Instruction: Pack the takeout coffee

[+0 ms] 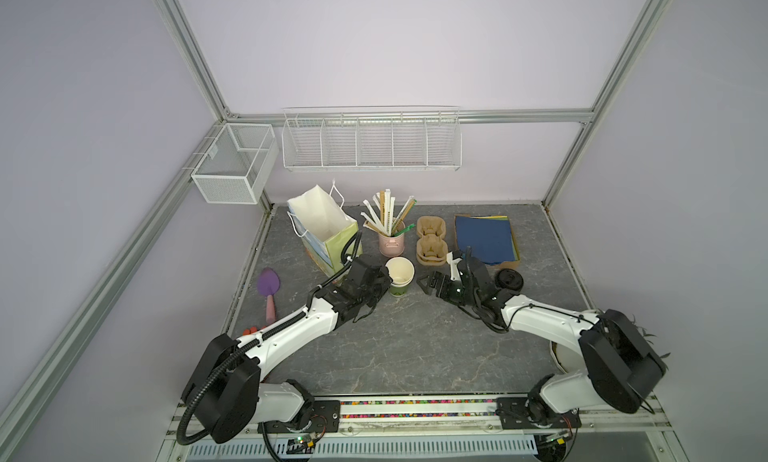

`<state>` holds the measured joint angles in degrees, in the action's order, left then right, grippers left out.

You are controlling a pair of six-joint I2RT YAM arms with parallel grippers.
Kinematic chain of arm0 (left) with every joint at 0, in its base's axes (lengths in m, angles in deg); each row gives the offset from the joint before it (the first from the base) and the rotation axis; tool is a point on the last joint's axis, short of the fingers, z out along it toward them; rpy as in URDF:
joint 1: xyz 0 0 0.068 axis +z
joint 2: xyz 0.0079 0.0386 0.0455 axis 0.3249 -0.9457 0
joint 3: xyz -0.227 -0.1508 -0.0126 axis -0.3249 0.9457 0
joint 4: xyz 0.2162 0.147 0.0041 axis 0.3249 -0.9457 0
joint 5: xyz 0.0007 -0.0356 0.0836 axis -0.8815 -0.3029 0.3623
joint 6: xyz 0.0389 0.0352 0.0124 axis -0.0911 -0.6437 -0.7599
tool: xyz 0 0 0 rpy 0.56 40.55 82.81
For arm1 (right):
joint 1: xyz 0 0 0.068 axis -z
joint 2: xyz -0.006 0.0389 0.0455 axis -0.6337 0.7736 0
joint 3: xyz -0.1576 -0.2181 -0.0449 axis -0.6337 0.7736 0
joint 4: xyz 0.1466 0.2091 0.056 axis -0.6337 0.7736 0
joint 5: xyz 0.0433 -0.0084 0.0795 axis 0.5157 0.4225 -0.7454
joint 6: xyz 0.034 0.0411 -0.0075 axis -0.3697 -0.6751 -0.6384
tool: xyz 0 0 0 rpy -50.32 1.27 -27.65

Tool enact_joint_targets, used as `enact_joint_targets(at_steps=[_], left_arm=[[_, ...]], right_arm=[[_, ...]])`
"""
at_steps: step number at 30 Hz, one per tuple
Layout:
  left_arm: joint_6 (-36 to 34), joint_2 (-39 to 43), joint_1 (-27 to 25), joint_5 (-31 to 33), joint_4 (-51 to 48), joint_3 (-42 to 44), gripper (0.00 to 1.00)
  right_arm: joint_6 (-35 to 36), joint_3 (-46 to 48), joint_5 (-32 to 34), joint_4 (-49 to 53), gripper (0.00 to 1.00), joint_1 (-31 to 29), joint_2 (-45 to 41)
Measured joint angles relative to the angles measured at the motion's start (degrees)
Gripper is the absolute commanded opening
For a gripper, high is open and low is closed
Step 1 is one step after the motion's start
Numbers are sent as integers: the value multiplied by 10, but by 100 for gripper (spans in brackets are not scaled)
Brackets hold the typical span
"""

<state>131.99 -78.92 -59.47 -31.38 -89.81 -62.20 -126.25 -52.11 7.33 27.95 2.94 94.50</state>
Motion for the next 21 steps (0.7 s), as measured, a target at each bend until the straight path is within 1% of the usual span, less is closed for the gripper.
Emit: enact_joint_targets(at_steps=[4,9,15,21], left_arm=[[18,0,0,-1,16,9,0],[33,0,0,-2,28,13,0],[45,0,0,-2,38,19,0],[53,6,0,3,40,25,0]], right_arm=[[-49,16,-22,-97,98,0,36],[-90,27,-41,-172,97,0,81],[-115,50,-41,-231,97,0,90],[-125,94,-22,-277,98,1,76]])
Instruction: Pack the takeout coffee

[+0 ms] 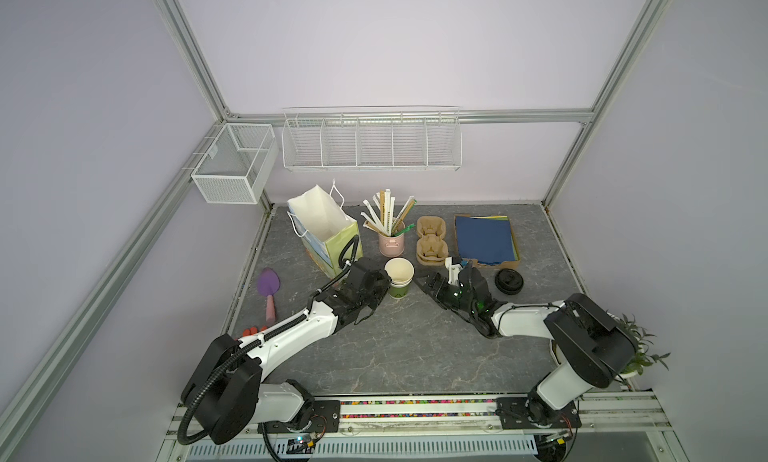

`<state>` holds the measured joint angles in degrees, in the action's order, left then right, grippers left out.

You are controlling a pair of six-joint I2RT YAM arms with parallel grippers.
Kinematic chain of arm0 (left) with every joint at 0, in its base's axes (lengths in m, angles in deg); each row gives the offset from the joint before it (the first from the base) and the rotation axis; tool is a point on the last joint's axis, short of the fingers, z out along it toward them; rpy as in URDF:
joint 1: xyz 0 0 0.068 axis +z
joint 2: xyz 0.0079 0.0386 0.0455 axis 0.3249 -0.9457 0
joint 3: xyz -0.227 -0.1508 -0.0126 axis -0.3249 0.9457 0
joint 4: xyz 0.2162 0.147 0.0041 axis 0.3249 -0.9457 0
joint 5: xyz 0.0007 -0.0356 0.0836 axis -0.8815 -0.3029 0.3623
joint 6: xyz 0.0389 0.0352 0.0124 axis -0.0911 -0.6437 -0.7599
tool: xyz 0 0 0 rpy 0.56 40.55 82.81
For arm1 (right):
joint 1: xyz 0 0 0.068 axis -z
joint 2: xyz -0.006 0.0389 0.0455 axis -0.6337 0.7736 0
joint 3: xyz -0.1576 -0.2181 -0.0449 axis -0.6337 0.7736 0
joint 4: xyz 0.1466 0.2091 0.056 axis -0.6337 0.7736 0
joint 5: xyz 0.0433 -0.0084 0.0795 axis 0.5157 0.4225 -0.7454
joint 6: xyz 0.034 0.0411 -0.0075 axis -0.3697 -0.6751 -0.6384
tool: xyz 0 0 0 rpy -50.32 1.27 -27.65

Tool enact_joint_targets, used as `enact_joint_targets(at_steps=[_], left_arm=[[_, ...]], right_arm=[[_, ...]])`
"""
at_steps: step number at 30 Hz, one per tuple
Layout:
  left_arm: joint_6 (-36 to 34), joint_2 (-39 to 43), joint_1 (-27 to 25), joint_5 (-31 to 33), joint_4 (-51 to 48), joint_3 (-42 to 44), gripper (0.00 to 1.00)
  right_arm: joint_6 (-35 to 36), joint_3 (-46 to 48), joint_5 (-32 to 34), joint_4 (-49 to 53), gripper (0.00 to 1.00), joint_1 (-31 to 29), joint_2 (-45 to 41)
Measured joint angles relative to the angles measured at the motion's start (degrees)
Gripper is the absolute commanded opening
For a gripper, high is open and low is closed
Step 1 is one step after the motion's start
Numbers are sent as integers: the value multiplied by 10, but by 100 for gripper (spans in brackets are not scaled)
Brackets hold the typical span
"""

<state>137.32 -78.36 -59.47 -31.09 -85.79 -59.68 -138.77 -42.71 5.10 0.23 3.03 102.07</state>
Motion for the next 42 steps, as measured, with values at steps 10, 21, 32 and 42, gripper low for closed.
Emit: enact_joint_targets(at_steps=[10,21,32,42], left_arm=[[0,8,0,9,-3,0,0],[6,8,0,8,6,5,0],[14,8,0,8,18,14,0],[21,9,-2,8,56,28,0]], right_arm=[[-14,14,10,-68,98,1,-4],[-52,14,12,-164,96,-20,96],[-56,14,20,-204,96,-29,113],[-51,11,37,-180,95,-37,113]])
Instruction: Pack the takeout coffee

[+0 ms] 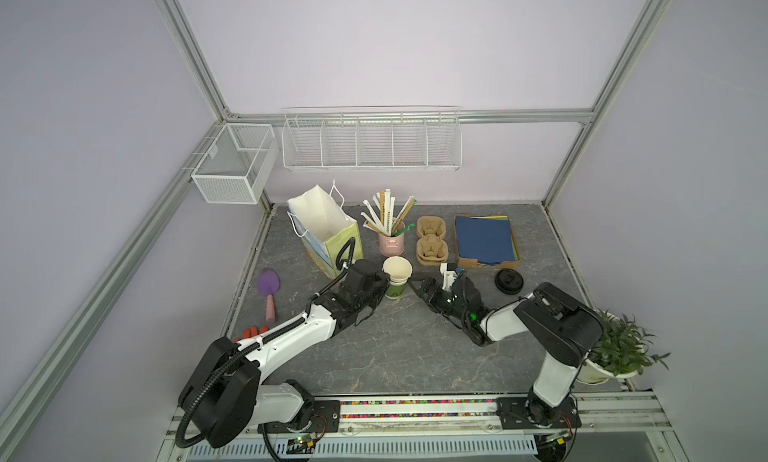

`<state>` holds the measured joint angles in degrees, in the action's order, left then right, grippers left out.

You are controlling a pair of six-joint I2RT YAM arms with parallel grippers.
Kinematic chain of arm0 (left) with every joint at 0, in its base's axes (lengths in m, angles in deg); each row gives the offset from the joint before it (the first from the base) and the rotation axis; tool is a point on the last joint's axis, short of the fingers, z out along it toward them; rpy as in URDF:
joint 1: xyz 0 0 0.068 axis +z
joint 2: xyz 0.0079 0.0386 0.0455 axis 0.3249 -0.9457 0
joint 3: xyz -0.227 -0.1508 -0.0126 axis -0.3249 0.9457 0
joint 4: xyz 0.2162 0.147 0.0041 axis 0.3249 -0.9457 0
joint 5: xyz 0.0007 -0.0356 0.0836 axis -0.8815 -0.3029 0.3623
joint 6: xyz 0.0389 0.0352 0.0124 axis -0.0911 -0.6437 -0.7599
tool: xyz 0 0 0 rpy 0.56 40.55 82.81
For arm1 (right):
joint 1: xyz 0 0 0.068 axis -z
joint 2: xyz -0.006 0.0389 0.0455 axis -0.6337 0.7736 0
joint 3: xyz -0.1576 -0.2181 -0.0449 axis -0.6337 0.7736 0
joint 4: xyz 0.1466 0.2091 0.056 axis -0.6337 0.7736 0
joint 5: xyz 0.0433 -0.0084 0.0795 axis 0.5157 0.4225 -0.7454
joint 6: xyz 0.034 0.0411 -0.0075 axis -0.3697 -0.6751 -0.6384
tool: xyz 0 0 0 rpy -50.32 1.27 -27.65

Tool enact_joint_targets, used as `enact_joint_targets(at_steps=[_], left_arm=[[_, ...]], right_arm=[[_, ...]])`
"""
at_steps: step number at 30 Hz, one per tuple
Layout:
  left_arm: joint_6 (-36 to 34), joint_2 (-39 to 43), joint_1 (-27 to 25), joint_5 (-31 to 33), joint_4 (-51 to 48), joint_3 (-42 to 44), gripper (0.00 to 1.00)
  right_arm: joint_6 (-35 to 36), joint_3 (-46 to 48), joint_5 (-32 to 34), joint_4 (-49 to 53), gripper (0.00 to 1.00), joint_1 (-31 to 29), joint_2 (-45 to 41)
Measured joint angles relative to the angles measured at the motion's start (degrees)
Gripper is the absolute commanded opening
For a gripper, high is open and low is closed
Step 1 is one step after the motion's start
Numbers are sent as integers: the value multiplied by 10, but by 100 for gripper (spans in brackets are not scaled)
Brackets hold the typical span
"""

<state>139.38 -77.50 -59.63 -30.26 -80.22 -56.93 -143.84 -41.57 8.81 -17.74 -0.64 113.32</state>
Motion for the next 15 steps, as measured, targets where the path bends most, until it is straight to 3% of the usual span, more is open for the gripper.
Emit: enact_joint_targets(at_steps=[7,15], left_arm=[[9,13,-3,5,48,36,0],[10,31,-4,11,59,40,0]], right_arm=[[24,-7,18,66,95,-8,-16],[67,-12,33,124,96,-14,-103]])
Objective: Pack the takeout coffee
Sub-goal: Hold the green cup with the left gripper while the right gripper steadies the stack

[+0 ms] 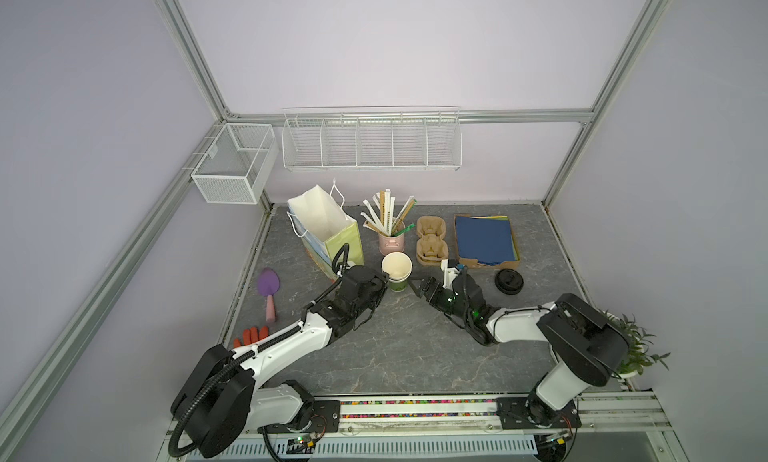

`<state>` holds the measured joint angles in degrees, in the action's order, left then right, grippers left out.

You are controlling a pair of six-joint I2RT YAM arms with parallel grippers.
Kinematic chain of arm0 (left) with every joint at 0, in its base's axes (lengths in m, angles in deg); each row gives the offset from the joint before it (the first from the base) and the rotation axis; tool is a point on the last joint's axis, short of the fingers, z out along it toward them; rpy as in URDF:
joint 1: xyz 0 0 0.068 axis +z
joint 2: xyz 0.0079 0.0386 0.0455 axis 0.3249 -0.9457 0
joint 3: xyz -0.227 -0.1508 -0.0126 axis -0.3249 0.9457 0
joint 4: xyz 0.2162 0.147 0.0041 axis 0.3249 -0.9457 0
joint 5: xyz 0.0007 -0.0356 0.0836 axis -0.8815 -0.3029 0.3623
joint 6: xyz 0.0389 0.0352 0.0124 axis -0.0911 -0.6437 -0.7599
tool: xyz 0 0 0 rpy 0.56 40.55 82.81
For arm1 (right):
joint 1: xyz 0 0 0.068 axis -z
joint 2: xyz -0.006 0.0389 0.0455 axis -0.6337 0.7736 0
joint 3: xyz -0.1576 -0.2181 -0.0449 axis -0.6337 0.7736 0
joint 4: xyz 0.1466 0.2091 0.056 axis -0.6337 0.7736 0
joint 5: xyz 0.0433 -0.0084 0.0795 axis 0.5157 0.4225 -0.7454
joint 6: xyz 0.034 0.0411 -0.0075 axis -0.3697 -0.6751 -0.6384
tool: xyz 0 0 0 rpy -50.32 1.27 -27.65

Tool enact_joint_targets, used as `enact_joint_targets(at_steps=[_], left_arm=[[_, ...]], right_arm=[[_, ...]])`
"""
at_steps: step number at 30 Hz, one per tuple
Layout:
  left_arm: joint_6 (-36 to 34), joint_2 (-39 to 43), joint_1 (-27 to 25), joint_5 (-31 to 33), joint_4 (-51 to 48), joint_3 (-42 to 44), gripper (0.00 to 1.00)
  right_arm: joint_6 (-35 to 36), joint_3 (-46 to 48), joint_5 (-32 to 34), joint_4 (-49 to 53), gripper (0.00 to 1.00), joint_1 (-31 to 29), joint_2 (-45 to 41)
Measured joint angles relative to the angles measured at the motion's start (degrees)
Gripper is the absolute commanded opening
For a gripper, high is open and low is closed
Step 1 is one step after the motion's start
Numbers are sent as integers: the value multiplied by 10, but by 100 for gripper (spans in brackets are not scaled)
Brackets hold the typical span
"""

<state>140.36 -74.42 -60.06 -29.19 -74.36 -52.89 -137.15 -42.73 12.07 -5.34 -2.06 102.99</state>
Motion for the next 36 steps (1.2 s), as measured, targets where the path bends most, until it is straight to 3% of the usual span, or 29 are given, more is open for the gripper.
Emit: enact_joint_targets(at_steps=[12,24,36], left_arm=[[3,2,-2,5,3,3,0],[4,8,-2,15,5,10,0],[9,7,-2,14,24,14,0]], right_arm=[[1,-3,-5,-26,96,-4,35],[-25,35,8,-160,96,-5,74],[-47,31,8,-224,95,-8,129]])
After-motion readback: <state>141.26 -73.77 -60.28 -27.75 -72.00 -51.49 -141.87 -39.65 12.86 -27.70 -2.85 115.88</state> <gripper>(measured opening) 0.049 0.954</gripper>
